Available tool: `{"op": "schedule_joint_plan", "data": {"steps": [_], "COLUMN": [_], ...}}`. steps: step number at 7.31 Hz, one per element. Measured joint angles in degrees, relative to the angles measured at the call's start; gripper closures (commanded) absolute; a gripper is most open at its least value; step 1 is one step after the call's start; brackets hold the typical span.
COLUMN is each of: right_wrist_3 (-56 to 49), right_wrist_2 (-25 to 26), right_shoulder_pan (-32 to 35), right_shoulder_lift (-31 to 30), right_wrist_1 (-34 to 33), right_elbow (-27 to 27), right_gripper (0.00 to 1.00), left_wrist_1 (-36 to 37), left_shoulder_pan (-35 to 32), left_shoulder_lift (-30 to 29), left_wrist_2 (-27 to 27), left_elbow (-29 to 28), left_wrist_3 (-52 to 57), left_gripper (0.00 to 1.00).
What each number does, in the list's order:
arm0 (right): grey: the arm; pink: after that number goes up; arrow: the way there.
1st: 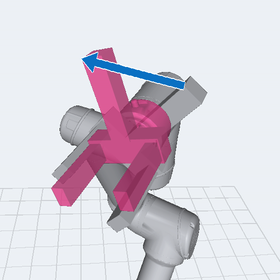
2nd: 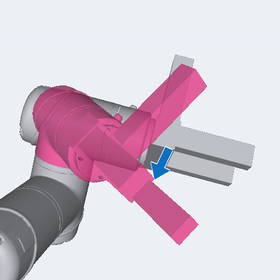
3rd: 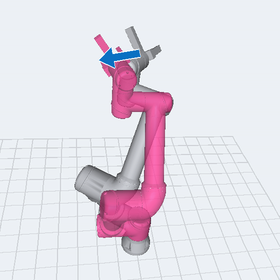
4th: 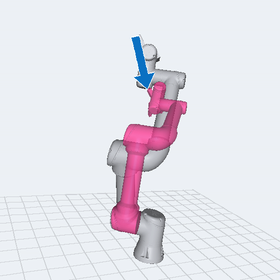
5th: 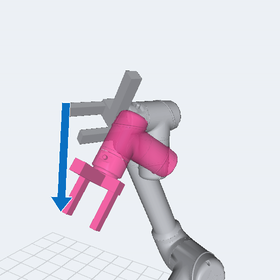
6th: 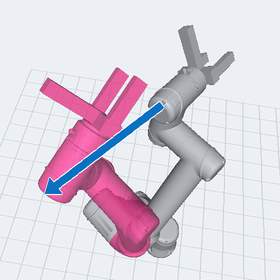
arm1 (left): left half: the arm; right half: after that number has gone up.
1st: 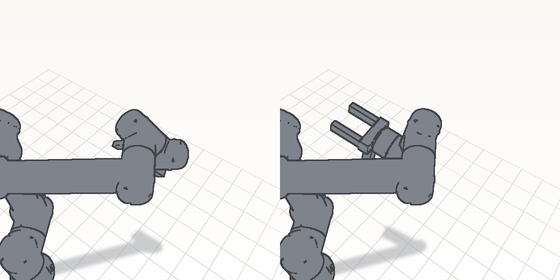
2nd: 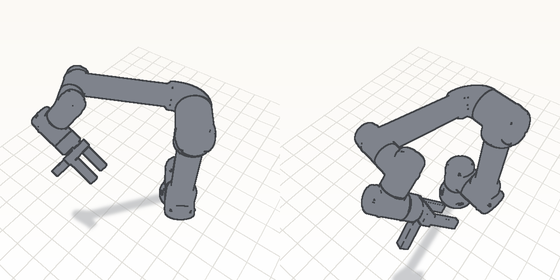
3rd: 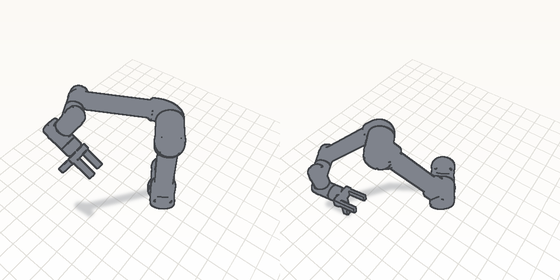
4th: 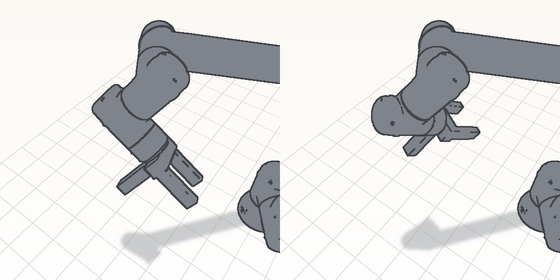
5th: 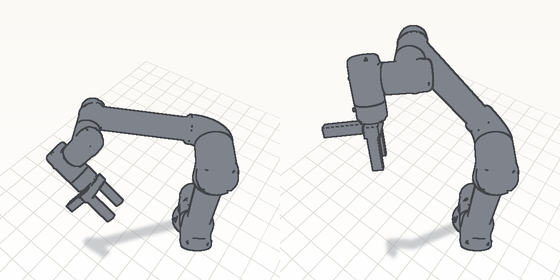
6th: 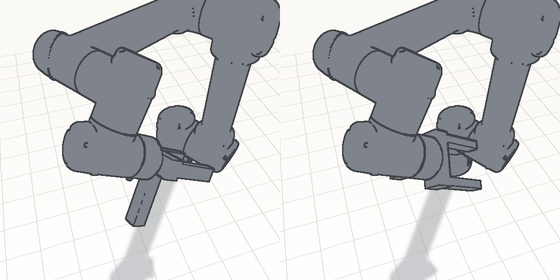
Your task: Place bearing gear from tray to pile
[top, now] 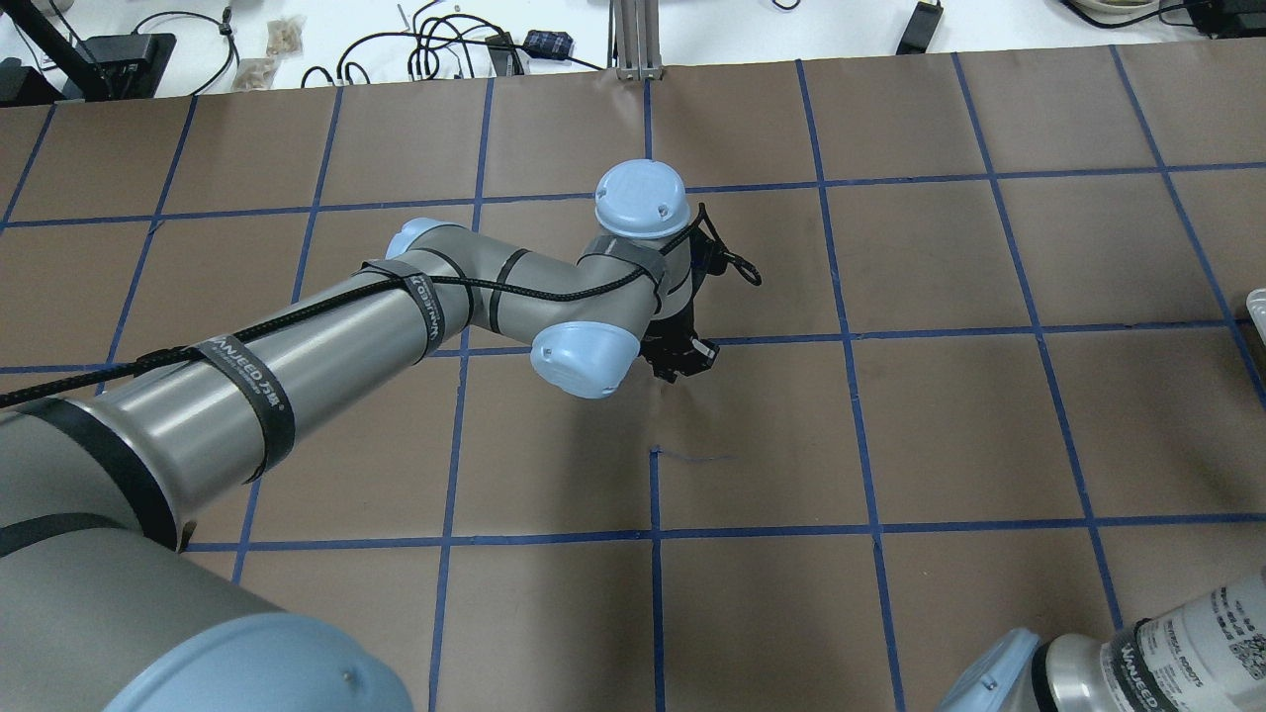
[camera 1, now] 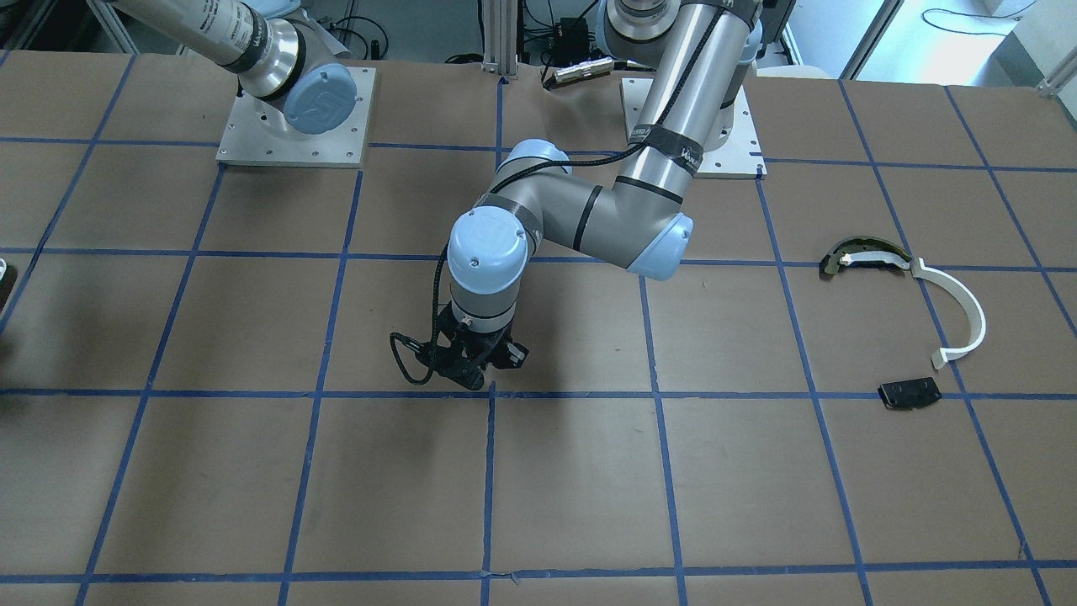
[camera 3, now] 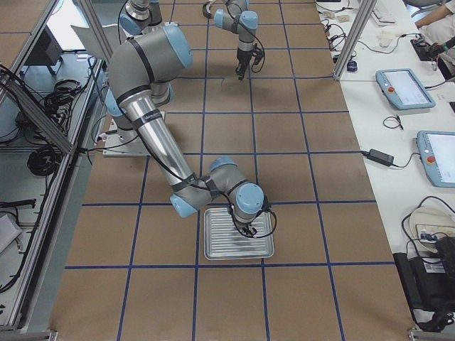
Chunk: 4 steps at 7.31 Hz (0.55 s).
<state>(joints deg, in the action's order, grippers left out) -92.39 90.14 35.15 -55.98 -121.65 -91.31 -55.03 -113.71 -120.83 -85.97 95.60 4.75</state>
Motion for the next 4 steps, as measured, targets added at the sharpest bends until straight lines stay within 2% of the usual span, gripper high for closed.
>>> {"op": "schedule_joint_plan", "data": {"steps": [1,3,4], "right_wrist_3": [-0.3,-0.6,-0.8], "right_wrist_2": [-0.2,-0.3,-0.2], "right_shoulder_pan": [0.0,0.0,0.0], "right_shoulder_lift": [0.0,0.0,0.0], "right_wrist_1": [-0.2,-0.4,-0.4], "right_elbow": [-0.4,-0.6,-0.6], "right_gripper": [0.53,0.94,1.0], "left_wrist_1": [-1.6,-8.4,-11.3], "left_shoulder_pan": [2.0,11.2,17.2], "left_shoulder_lift": [1.3,4.3,5.9], "left_wrist_2": [-0.4,-3.5,-5.1], "left_elbow": [-0.9,-4.3,-5.2], "left_wrist_3": [1.1,5.2,9.5], "left_gripper": [1.0,1.0,1.0]}}
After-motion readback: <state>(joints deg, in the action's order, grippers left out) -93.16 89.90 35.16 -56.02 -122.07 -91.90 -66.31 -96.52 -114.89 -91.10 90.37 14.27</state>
